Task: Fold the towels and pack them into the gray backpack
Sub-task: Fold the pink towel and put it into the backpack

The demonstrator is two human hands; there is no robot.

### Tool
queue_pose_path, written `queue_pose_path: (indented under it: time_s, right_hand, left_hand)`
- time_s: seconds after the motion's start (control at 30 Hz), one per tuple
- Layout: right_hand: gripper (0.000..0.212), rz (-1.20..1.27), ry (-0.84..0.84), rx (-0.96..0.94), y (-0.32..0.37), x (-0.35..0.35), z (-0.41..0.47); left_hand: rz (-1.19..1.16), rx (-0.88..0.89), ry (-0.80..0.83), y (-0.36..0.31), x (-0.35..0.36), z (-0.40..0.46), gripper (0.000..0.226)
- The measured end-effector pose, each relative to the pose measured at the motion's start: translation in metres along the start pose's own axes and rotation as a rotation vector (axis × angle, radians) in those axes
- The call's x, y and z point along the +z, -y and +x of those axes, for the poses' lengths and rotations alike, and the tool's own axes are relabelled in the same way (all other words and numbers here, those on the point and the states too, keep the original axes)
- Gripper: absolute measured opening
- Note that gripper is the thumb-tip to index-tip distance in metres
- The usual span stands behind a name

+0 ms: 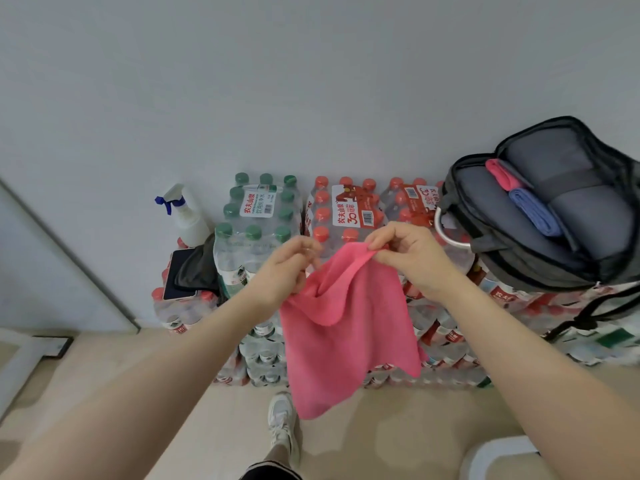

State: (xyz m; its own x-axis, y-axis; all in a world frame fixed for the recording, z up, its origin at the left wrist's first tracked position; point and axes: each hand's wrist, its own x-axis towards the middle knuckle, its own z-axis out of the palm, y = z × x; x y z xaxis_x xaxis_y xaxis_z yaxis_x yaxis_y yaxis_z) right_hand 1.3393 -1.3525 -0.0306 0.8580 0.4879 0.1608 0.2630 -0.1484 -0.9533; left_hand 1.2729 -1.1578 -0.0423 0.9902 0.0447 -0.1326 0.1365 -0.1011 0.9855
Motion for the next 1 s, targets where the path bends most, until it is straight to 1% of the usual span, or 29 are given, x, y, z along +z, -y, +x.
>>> queue_pose_path:
  time_s: [0.07, 0.13, 0.2, 0.27, 0.4, 0.5, 0.53, 0.6, 0.67, 0.73, 0.77, 0.83, 0.9, 0.93, 1.0]
  right_hand:
    - [0.034, -0.005, 0.073, -0.017, 0.004, 0.001, -0.003]
    - [0.032, -0.016, 0.132, -0.01, 0.006, -0.001, -0.006]
    - [0.032, -0.065, 0.174, -0.007, 0.008, -0.005, -0.008]
    - [0.033, -0.16, 0.199, -0.02, 0.011, -0.009, -0.01]
    - [0.036, -0.301, 0.158, -0.064, 0.01, -0.015, -0.011]
    - [0.037, -0.358, 0.089, -0.123, 0.006, -0.011, -0.009]
    - [0.036, -0.371, 0.077, -0.145, 0.004, -0.009, -0.009]
    - [0.031, -0.389, 0.071, -0.192, 0.003, -0.005, -0.008]
    - [0.03, -0.375, 0.054, -0.218, 0.002, -0.003, -0.008]
    - [0.032, -0.373, 0.014, -0.231, 0.002, -0.005, -0.008]
    - [0.033, -0.376, -0.004, -0.223, 0.002, -0.006, -0.008]
    - [0.035, -0.371, 0.005, -0.19, 0.006, -0.009, -0.01]
    - [0.037, -0.376, 0.065, -0.17, 0.012, -0.008, -0.012]
    - [0.034, -0.386, 0.101, -0.153, 0.015, -0.006, -0.013]
    - [0.025, -0.389, 0.149, -0.099, 0.018, -0.001, -0.013]
  left_hand:
    - [0.143, 0.052, -0.001, -0.008, 0.014, 0.004, 0.021]
    - [0.216, 0.065, 0.088, -0.01, 0.023, 0.006, 0.019]
    - [0.247, 0.015, 0.153, -0.01, 0.027, 0.006, 0.027]
    - [0.265, -0.049, 0.154, -0.01, 0.026, 0.008, 0.033]
    - [0.071, -0.184, 0.275, -0.012, 0.022, 0.009, 0.034]
    - [-0.126, -0.278, 0.284, -0.017, 0.025, 0.006, 0.04]
    - [-0.178, -0.289, 0.3, -0.017, 0.026, 0.006, 0.04]
    - [-0.251, -0.277, 0.329, -0.015, 0.029, 0.005, 0.032]
    - [-0.361, -0.27, 0.273, -0.012, 0.029, 0.007, 0.027]
    - [-0.454, -0.249, 0.155, -0.01, 0.03, 0.011, 0.025]
    - [-0.46, -0.217, 0.091, -0.009, 0.03, 0.012, 0.023]
    - [-0.372, -0.126, -0.039, -0.008, 0.032, 0.014, 0.021]
    - [-0.241, -0.045, -0.119, -0.008, 0.034, 0.014, 0.021]
    - [-0.201, -0.022, -0.123, -0.007, 0.035, 0.013, 0.021]
    - [-0.163, -0.006, -0.075, -0.007, 0.039, 0.009, 0.019]
